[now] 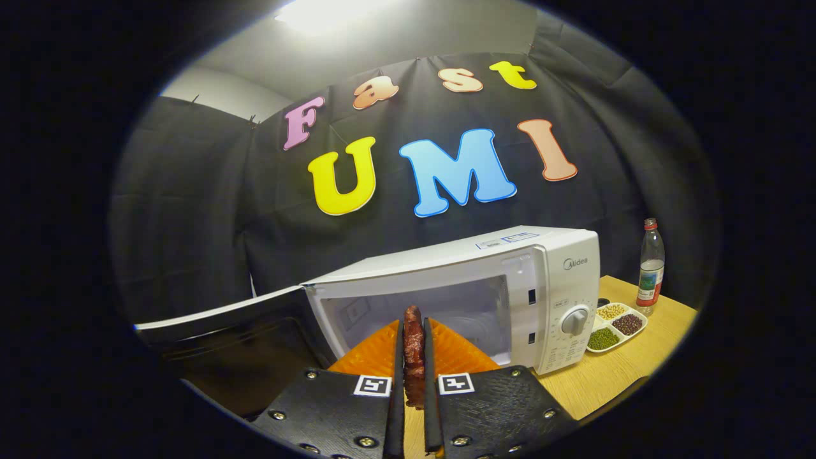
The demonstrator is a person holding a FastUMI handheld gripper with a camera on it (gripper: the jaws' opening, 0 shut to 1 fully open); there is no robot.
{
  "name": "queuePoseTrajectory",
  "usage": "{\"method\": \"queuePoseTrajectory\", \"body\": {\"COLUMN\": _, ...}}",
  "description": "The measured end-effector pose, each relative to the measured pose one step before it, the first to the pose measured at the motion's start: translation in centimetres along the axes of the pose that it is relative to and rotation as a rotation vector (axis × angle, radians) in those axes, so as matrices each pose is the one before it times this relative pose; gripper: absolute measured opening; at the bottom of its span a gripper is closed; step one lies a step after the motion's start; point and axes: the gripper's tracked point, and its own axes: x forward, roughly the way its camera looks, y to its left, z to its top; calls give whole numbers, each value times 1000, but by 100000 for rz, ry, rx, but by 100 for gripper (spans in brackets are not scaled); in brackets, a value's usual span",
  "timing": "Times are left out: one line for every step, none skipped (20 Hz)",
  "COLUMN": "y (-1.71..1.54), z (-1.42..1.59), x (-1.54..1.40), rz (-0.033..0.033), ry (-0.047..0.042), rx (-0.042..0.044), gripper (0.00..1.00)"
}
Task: Open the microwave, put the food inside, and close the microwave door.
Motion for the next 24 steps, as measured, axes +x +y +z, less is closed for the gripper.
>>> {"method": "queuePoseTrajectory", "body": {"y": 299, "z": -731, "x": 1513, "rz": -637, "ry": 687, "rx": -818, "gripper": 13}}
{"method": "queuePoseTrajectory", "body": {"y": -76, "z": -337, "x": 1260, "rz": -1807, "ry": -229, "rx": -395, "gripper": 13}}
{"method": "queuePoseTrajectory", "body": {"y": -54, "z": -211, "x": 1142, "rz": -1512, "ry": -658, "rx": -631, "gripper": 13}}
{"method": "queuePoseTrajectory", "body": {"y": -172, "z": -398, "x": 1218, "rz": -2168, "ry": 142, "rx": -86, "gripper": 12}}
{"method": "queuePoseTrajectory", "body": {"y": -43, "z": -560, "x": 1252, "rz": -1436, "ry": 491, "rx": 845, "gripper": 13}}
{"method": "queuePoseTrajectory", "body": {"y": -31, "z": -352, "x": 1109, "rz": -1630, "ry": 824, "rx": 729, "gripper": 12}}
{"method": "queuePoseTrajectory", "body": {"y": -90, "z": -226, "x": 1066, "rz": -2227, "ry": 132, "rx": -364, "gripper": 12}}
{"method": "queuePoseTrajectory", "body": {"y": -89, "z": 146, "x": 688, "rz": -1347, "ry": -728, "rx": -510, "gripper": 12}}
{"method": "queuePoseTrajectory", "body": {"y": 193, "z": 117, "x": 701, "rz": -1091, "ry": -1223, "rx": -1329, "gripper": 12}}
{"method": "queuePoseTrajectory", "body": {"y": 241, "z": 355, "x": 603, "rz": -301, "ry": -1428, "rx": -276, "gripper": 12}}
{"method": "queuePoseTrajectory", "body": {"y": 271, "z": 125, "x": 520, "rz": -8, "ry": -1092, "rx": 906, "gripper": 12}}
{"method": "queuePoseTrajectory", "body": {"y": 301, "z": -147, "x": 578, "rz": 337, "ry": 193, "rx": 1471, "gripper": 12}}
{"method": "queuePoseTrajectory", "body": {"y": 180, "z": -436, "x": 723, "rz": 227, "ry": 1267, "rx": 2593, "gripper": 12}}
{"method": "queuePoseTrajectory", "body": {"y": 254, "z": -541, "x": 692, "rz": 265, "ry": 1800, "rx": 3265, "gripper": 12}}
{"method": "queuePoseTrajectory", "body": {"y": 110, "z": -387, "x": 465, "rz": 136, "ry": 969, "rx": 3183, "gripper": 12}}
{"method": "queuePoseTrajectory", "body": {"y": -280, "z": -213, "x": 660, "rz": -1396, "ry": 47, "rx": 1668, "gripper": 12}}
{"method": "queuePoseTrajectory", "body": {"y": -312, "z": 498, "x": 536, "rz": -1644, "ry": -3086, "rx": -709, "gripper": 12}}
{"method": "queuePoseTrajectory", "body": {"y": -472, "z": 212, "x": 375, "rz": -1852, "ry": -1761, "rx": -1142, "gripper": 13}}
{"method": "queuePoseTrajectory", "body": {"y": -548, "z": 300, "x": 401, "rz": -1983, "ry": -2392, "rx": -2226, "gripper": 14}}
{"method": "queuePoseTrajectory", "body": {"y": -1005, "z": 320, "x": 435, "rz": -3196, "ry": -2222, "rx": -2623, "gripper": 20}}
{"method": "queuePoseTrajectory", "body": {"y": -988, "z": 182, "x": 804, "rz": -2110, "ry": -1266, "rx": -2412, "gripper": 26}}
{"method": "queuePoseTrajectory", "body": {"y": -612, "z": -30, "x": 519, "rz": -1029, "ry": -164, "rx": -823, "gripper": 30}}
{"method": "queuePoseTrajectory", "body": {"y": -907, "z": -213, "x": 435, "rz": -1771, "ry": 705, "rx": -1141, "gripper": 30}}
{"method": "queuePoseTrajectory", "body": {"y": -680, "z": -98, "x": 275, "rz": -1032, "ry": 597, "rx": -854, "gripper": 31}}
